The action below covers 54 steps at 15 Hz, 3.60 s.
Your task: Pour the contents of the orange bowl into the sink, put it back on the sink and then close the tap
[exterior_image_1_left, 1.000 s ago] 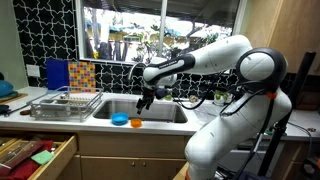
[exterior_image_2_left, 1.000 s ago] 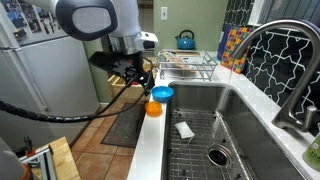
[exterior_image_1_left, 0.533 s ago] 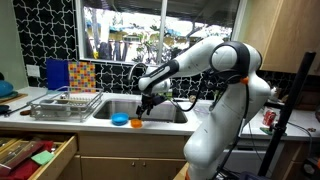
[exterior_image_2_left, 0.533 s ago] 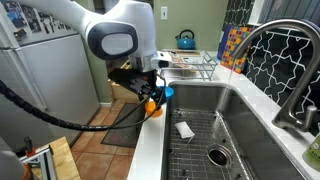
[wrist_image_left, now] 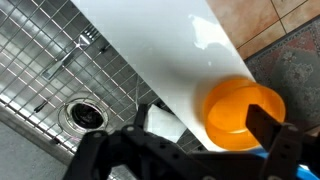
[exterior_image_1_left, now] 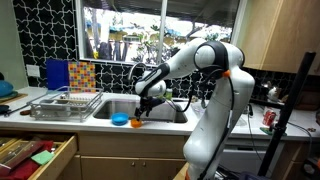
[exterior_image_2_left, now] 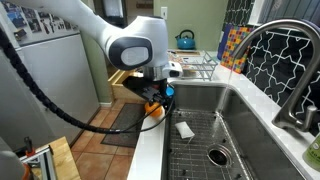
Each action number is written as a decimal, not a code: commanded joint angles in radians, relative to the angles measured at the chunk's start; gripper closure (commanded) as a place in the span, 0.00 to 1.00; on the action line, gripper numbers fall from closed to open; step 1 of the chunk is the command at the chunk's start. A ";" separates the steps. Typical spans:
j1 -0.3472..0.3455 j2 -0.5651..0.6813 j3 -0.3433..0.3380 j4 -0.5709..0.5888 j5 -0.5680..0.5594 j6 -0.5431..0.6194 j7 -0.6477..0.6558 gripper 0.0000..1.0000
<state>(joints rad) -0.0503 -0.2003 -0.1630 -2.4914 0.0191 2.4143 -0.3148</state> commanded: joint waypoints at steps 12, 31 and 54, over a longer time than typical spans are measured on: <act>-0.009 0.090 0.014 0.044 0.092 0.031 0.005 0.97; -0.163 0.098 0.027 0.257 -0.622 0.058 0.338 0.99; -0.059 0.147 0.098 0.205 -1.947 -0.227 0.996 0.99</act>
<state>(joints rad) -0.1318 -0.0480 -0.0579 -2.2536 -1.8408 2.2458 0.6408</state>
